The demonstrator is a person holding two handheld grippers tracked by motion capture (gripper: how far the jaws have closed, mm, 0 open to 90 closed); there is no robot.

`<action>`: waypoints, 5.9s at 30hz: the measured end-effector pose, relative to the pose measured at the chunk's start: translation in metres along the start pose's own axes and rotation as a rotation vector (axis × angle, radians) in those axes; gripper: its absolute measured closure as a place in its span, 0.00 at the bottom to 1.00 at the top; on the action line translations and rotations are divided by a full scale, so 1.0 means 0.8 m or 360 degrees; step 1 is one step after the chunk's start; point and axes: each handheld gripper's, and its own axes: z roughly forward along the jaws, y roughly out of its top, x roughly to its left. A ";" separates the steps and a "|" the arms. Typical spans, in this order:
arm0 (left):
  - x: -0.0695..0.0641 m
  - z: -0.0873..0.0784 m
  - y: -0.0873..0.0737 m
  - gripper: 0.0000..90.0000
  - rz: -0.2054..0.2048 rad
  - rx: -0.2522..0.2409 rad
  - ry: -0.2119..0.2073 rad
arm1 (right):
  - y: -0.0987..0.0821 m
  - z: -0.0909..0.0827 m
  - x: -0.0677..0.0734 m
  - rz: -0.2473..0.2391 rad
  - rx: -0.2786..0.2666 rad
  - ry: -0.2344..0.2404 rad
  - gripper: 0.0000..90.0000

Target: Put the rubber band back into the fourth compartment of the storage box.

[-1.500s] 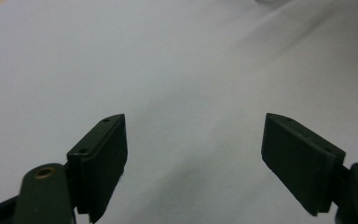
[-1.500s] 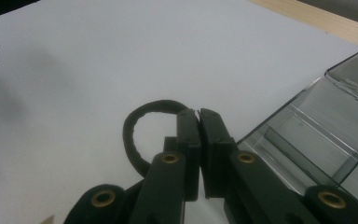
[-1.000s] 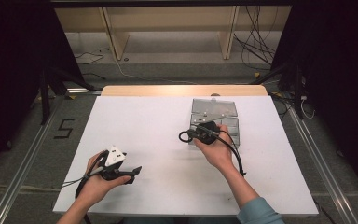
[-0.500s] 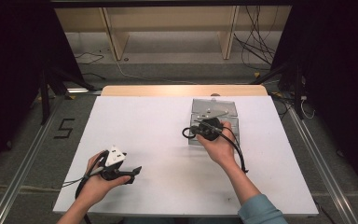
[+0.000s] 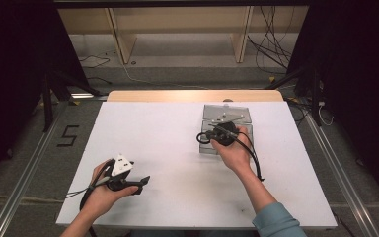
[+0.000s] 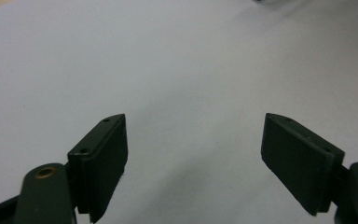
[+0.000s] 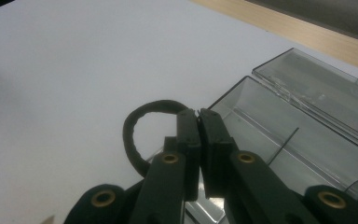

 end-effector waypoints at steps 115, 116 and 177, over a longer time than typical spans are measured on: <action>-0.001 0.001 0.000 0.25 0.0000 0.0006 -0.0011 | -0.009 0.047 -0.023 -0.0097 0.0336 -0.0157 0.97; -0.001 0.001 0.000 0.25 0.0000 0.0006 -0.0011 | -0.009 0.047 -0.023 -0.0098 0.0339 -0.0155 0.97; -0.001 0.001 0.000 0.25 0.0000 0.0005 -0.0011 | -0.015 0.064 -0.017 -0.0097 0.0454 -0.0109 0.96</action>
